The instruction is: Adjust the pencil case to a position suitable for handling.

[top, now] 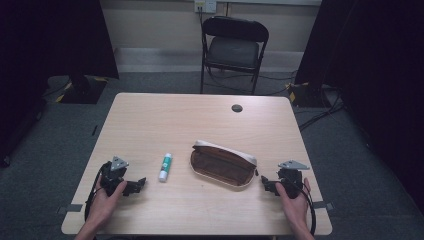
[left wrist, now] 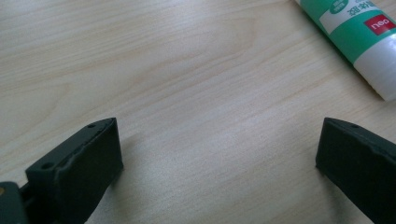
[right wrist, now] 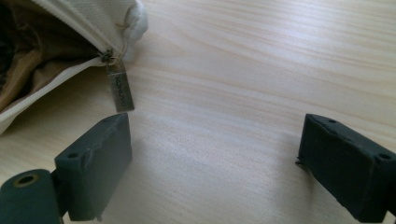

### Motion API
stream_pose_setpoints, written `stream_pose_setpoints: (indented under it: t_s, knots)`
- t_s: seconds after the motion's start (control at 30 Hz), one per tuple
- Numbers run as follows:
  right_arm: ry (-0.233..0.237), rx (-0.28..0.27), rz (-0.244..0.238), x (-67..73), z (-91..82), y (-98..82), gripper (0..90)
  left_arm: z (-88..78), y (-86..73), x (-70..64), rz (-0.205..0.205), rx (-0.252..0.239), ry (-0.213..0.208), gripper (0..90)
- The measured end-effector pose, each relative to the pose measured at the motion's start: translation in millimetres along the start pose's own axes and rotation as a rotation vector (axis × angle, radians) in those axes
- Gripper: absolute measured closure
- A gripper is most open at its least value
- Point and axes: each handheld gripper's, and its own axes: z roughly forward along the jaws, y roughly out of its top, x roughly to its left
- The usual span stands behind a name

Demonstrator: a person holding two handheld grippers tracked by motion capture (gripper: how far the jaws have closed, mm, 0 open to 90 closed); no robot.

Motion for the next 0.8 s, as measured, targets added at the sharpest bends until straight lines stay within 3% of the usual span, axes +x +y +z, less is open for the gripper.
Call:
stream_pose_setpoints:
  t_s: [0.23,0.43,0.53,0.8]
  knots:
    - [-0.022,-0.002,0.025,1.7,-2.8,-2.6,8.9,0.2,0.1,0.0,-0.002,-0.001,0.0,0.0]
    - [-0.037,0.003,0.042,-0.3,-6.1,-2.4,15.7,0.0,0.1,0.0,0.0,0.001,0.0,0.0]
    - [-0.017,0.0,0.061,-2.2,-13.6,-2.1,17.9,0.0,0.1,0.0,0.0,0.001,0.0,0.0]
    - [0.107,-0.052,0.07,1.7,-33.6,-2.3,24.8,0.1,0.1,0.0,-0.001,0.0,-0.001,0.0]
